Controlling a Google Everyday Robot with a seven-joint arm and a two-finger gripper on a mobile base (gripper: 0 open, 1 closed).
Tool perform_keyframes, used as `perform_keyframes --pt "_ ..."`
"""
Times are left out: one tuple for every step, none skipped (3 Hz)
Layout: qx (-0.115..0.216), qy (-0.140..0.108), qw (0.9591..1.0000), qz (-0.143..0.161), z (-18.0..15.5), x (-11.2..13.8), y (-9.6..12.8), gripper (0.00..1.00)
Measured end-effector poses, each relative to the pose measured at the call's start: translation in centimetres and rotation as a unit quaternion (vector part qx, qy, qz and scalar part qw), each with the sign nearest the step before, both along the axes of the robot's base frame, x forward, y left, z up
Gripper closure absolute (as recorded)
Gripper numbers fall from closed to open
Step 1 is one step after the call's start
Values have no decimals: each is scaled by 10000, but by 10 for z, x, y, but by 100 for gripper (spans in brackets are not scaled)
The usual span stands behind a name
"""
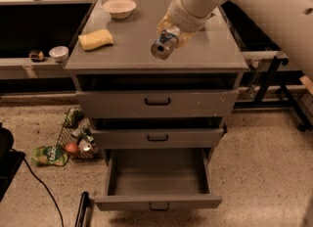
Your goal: Place redbull can into bottom drawer
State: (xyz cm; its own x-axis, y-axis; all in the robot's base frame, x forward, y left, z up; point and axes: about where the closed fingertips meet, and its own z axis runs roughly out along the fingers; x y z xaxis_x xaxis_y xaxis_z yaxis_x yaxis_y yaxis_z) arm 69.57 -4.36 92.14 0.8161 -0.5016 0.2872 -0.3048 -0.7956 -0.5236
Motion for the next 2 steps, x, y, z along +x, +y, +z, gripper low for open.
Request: perform_keyframes --pt "-57 211 9998 -30 -23 -12 -11 100" --pt "-52 202 9998 -20 -22 -11 -9 100"
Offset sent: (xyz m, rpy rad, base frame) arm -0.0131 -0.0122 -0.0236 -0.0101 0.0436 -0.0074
